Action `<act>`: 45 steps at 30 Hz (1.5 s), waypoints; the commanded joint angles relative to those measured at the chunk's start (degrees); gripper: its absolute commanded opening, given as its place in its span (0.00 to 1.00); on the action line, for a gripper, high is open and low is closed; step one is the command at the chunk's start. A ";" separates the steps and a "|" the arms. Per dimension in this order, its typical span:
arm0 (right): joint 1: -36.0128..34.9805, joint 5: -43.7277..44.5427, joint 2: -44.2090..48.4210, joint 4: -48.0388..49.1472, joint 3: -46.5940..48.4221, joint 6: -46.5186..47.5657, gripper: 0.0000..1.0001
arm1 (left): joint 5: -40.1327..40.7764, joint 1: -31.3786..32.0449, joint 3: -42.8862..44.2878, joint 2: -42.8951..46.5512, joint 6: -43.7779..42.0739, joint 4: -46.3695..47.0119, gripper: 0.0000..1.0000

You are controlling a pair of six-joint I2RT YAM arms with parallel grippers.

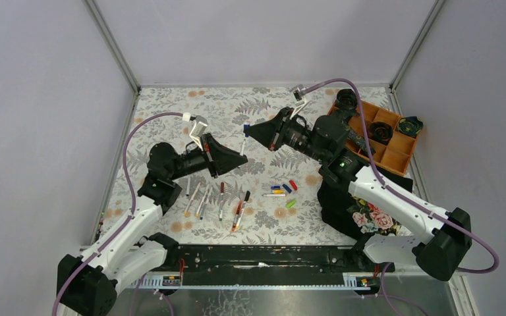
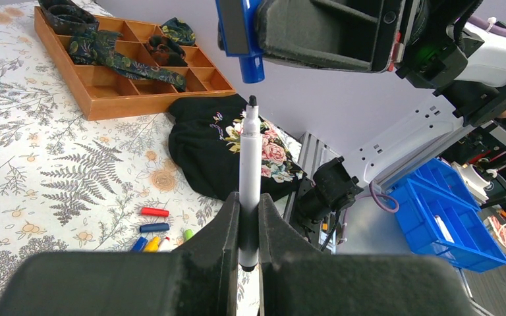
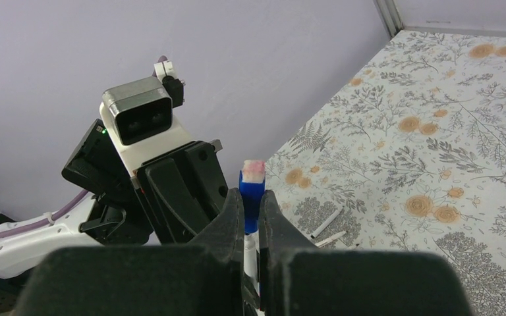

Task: Insert the pens into the pen caps

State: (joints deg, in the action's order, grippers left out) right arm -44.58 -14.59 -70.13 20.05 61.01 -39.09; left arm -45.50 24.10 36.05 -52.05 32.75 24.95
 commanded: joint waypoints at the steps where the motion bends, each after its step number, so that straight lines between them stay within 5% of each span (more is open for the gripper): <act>1: -0.17 -2.30 -0.10 3.86 2.99 -0.54 0.00 | -0.80 0.42 -0.46 0.34 0.47 4.14 0.00; 45: -0.84 -4.02 1.57 7.56 -5.01 -0.44 0.00 | -1.28 0.42 -2.50 0.36 3.46 9.86 0.00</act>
State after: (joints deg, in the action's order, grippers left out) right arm -44.84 -17.23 -69.82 24.62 57.06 -39.64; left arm -45.91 24.34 33.91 -52.12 35.07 27.62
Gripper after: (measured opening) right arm 0.051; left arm 0.058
